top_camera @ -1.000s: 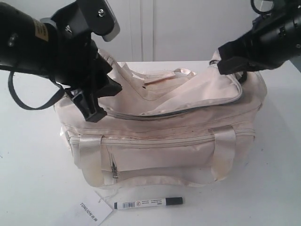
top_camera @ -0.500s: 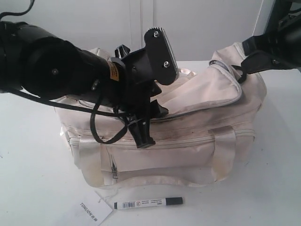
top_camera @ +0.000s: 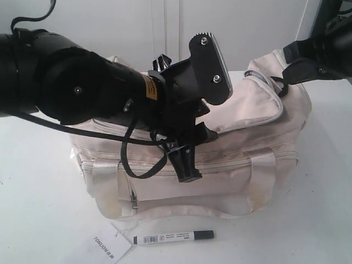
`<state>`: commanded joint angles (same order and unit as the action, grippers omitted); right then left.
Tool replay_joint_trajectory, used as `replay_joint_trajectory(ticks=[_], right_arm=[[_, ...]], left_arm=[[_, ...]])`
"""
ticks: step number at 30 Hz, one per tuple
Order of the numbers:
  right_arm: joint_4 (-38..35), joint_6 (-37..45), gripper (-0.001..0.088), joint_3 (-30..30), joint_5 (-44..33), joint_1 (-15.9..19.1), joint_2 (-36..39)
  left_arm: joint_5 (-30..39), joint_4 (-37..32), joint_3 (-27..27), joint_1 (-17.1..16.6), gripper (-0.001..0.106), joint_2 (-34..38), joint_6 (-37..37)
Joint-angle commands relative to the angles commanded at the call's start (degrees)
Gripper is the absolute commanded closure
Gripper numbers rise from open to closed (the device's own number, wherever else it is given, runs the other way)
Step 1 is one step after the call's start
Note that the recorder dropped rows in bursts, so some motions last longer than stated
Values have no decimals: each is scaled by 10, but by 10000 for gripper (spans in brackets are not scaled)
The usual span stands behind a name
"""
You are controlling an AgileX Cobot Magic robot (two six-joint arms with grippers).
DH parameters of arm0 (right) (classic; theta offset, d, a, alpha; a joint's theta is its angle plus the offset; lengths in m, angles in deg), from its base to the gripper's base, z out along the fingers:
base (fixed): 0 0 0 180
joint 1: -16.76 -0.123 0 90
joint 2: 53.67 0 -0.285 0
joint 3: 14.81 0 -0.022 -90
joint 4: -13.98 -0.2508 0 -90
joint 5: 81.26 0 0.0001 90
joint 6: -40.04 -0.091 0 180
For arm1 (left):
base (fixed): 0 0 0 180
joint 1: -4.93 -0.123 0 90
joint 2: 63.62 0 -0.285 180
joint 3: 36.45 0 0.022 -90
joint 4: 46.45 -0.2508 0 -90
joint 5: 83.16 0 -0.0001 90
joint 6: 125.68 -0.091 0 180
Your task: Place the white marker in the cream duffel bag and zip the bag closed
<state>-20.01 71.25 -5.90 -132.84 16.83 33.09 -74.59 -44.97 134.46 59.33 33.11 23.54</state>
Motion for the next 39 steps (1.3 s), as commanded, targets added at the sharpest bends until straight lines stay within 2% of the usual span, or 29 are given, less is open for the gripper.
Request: replay_joint_trajectory(ticks=[12, 17, 24, 31, 34, 39], right_arm=[[0, 0, 868, 0, 0, 0, 0], [0, 0, 868, 0, 1, -1, 0], [0, 0, 868, 0, 2, -1, 0], [-1, 0, 868, 0, 3, -1, 0], [-2, 0, 868, 0, 3, -1, 0], [-5, 0, 868, 0, 4, -1, 0]], left_arm=[[-4, -18, 0, -11, 555, 20, -27], [-27, -22, 0, -18, 555, 20, -27], [-60, -60, 0, -18, 555, 20, -49], [-43, -67, 0, -39, 555, 20, -72], [-14, -67, 0, -51, 555, 20, -72], [39, -69, 0, -51, 555, 20, -92]])
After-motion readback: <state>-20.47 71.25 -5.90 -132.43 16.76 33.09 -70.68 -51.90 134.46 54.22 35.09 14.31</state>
